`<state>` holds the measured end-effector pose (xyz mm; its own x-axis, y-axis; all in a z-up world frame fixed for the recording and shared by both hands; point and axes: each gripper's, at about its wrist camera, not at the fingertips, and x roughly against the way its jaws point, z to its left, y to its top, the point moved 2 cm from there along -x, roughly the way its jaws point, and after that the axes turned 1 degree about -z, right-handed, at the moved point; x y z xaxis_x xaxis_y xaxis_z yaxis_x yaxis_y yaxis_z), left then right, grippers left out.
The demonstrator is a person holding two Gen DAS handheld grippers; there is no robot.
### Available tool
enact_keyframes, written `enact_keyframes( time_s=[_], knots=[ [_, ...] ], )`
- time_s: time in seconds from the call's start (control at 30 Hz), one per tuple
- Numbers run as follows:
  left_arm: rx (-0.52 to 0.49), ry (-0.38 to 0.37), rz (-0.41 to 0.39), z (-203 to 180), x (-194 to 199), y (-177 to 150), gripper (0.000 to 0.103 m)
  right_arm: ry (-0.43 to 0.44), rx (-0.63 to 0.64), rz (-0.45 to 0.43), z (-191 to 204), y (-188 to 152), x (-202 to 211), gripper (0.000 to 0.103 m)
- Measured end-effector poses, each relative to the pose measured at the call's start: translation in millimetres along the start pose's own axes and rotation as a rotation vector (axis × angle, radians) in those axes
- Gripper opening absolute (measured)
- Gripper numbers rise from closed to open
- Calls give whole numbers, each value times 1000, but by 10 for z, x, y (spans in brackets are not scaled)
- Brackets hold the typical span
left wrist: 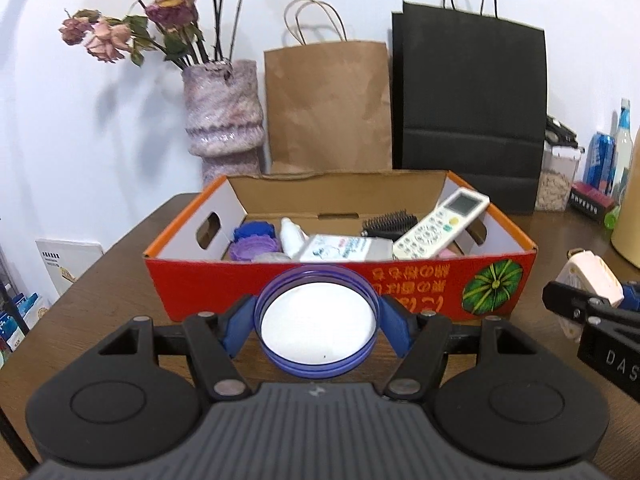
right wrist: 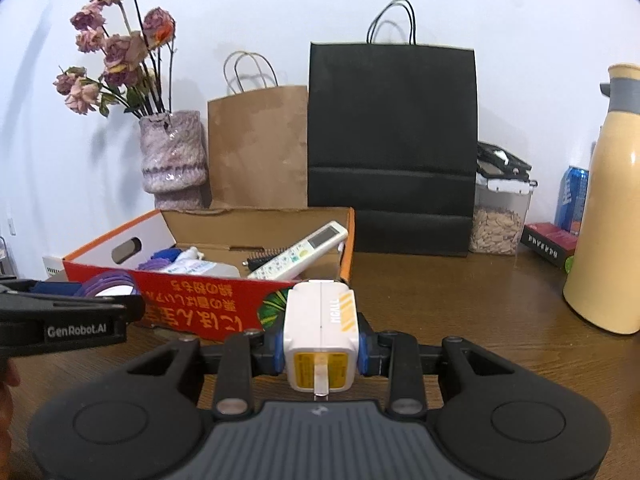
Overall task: Organize rigid objects
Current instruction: 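Carry the blue-rimmed lid and white plug over the red box with both tools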
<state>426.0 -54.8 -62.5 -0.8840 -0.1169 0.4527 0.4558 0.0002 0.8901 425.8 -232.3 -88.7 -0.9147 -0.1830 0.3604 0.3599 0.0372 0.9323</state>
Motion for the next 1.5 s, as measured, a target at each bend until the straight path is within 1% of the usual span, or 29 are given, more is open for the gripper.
enact_keyframes(
  time_s=[0.37,0.67,0.8,1.2,1.5],
  knots=[
    [23,19,-74,97,140,158,68,21,-26,-66,166,137,87,31],
    [47,40,-102,178,74,284,68,31,-48,-117,264,260,44,31],
    [56,43,-113,211,16,352,68,34,-46,-131,306,311,-25,31],
    [90,42,-114,281,-271,517,68,35,-65,-173,345,503,-316,31],
    [85,50,-130,308,-475,657,68,33,-60,-184,368,618,-570,31]
  ],
)
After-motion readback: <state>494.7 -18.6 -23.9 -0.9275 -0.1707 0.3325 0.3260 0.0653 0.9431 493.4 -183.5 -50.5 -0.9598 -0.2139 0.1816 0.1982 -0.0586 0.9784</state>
